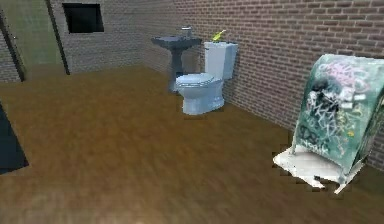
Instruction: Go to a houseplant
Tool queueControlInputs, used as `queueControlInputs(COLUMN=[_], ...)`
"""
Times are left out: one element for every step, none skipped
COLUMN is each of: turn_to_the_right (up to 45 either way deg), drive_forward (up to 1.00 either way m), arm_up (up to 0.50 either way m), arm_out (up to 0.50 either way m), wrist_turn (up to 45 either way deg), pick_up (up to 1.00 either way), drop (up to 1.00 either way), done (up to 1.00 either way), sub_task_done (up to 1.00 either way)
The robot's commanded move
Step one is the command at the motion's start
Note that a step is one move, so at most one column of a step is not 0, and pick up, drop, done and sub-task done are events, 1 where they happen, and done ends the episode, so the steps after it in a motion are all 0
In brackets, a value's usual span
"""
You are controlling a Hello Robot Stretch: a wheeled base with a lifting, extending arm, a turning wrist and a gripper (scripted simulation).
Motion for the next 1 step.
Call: queueControlInputs(turn_to_the_right=[9.0], drive_forward=[0.0], arm_up=[0.0], arm_out=[0.0], wrist_turn=[0.0], pick_up=[0.0], drop=[0.0], done=[0.0], sub_task_done=[0.0])
